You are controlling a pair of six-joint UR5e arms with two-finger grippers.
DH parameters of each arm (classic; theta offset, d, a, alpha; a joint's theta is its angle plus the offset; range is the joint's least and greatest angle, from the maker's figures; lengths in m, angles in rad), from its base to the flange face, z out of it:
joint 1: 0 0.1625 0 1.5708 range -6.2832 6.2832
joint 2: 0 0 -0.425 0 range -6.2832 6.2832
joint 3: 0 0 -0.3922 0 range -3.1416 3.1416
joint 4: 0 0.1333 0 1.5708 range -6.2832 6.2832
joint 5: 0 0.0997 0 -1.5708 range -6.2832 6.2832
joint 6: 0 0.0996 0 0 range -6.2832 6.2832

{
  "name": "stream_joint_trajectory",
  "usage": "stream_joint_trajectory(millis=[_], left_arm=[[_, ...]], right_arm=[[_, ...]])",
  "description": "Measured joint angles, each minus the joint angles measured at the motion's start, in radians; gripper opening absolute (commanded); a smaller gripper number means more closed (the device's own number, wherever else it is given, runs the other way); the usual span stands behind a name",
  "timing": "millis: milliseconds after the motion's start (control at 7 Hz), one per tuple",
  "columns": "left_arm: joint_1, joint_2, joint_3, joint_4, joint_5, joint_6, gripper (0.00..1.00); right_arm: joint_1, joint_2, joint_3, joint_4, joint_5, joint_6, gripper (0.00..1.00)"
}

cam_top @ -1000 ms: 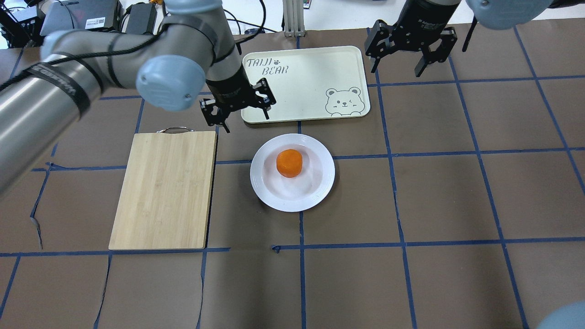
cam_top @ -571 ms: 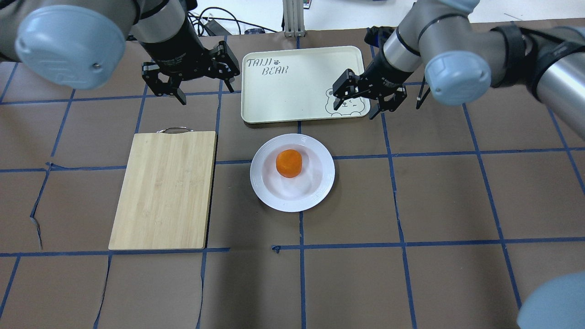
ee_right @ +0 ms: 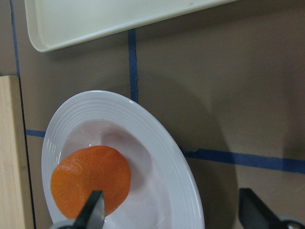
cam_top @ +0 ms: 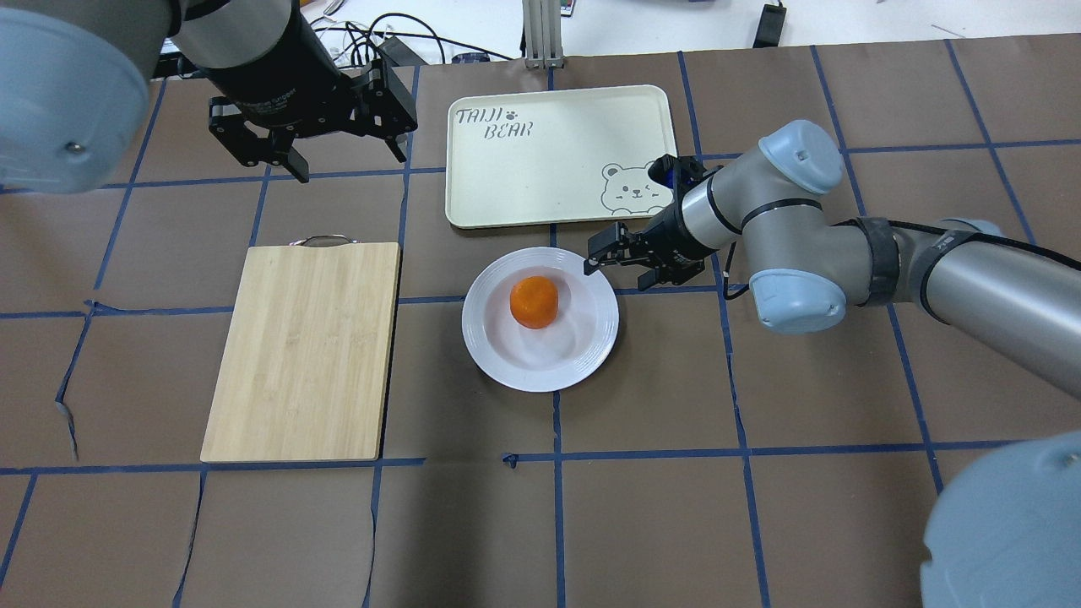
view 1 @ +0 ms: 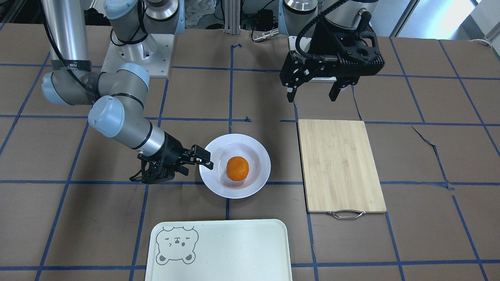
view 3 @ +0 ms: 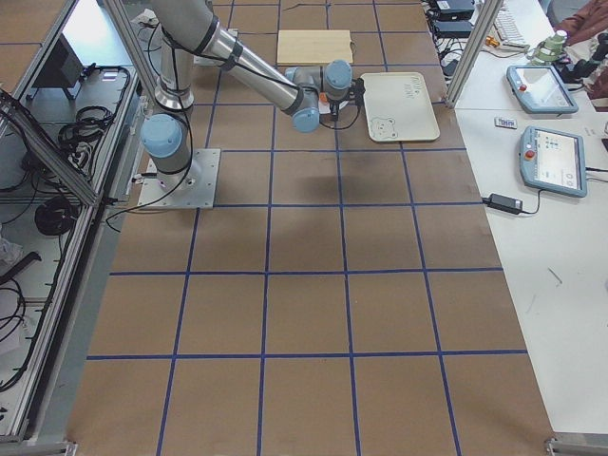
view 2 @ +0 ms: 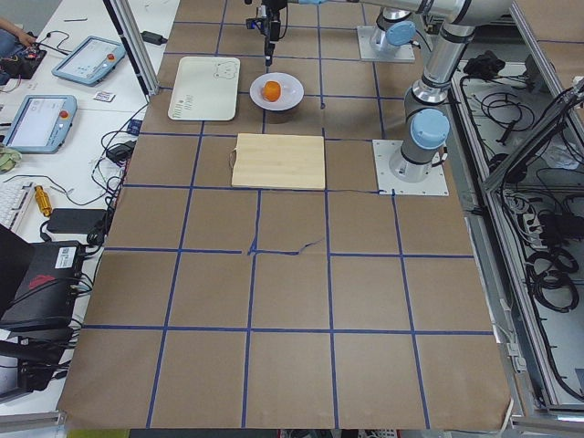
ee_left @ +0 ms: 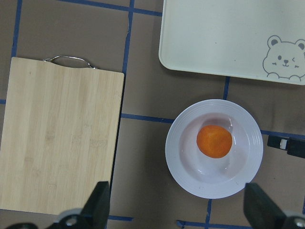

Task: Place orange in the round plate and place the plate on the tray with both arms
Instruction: 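Raise the left gripper away while the right gripper reaches to the plate rim, then grip the plate rim nearest the right gripper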

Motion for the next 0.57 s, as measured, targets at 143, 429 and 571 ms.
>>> stream_joint_trajectory(millis=[143, 429, 571], left_arm=[[0.001, 0.012, -0.005, -0.012, 0.012, -0.006, 1.00], [0.015, 0.019, 0.006, -0.055, 0.030, 0.011, 1.00], [0.027, 0.020, 0.009, -0.065, 0.040, 0.043, 1.00]], right_arm=[[0.003, 0.025, 0.024, -0.052, 0.006, 0.015, 0.99], [0.027, 0.041, 0.078, -0.144, 0.021, 0.088, 0.98], [0.037, 0.049, 0.088, -0.166, 0.024, 0.113, 0.90]])
